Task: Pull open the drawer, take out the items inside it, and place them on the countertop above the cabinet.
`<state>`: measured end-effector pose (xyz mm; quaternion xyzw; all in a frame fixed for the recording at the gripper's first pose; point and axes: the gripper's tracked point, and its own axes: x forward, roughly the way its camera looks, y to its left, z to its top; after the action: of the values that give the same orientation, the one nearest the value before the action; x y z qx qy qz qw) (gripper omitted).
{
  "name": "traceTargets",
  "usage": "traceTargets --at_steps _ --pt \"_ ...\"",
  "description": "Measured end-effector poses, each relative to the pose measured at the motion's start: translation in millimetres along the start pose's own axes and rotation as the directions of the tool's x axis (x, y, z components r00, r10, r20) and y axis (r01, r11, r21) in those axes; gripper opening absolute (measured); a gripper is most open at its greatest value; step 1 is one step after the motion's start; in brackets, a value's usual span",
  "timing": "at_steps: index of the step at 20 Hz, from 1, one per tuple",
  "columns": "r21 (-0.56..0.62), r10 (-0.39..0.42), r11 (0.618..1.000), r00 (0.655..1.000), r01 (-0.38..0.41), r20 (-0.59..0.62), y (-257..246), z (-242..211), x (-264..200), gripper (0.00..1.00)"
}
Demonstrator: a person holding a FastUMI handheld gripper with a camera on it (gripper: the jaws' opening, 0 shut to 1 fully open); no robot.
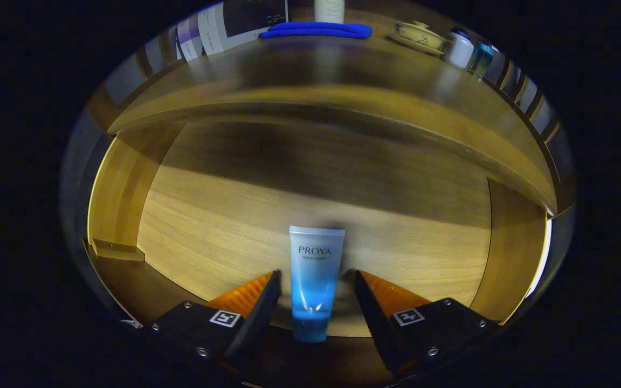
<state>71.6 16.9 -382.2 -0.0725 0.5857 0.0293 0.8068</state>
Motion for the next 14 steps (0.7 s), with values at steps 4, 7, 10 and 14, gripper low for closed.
traceTargets --at_steps 4,7,10,14 --pt "-0.023 -0.001 1.0 0.999 0.002 0.034 2 0 2 0.68" --pt "-0.006 0.001 1.0 0.998 0.0 0.065 2 1 0 0.49" --pt "0.034 0.011 0.999 0.995 -0.014 0.096 1 -1 -6 0.45" --pt "0.048 0.005 0.999 0.983 -0.014 0.186 -4 8 -23 0.45"
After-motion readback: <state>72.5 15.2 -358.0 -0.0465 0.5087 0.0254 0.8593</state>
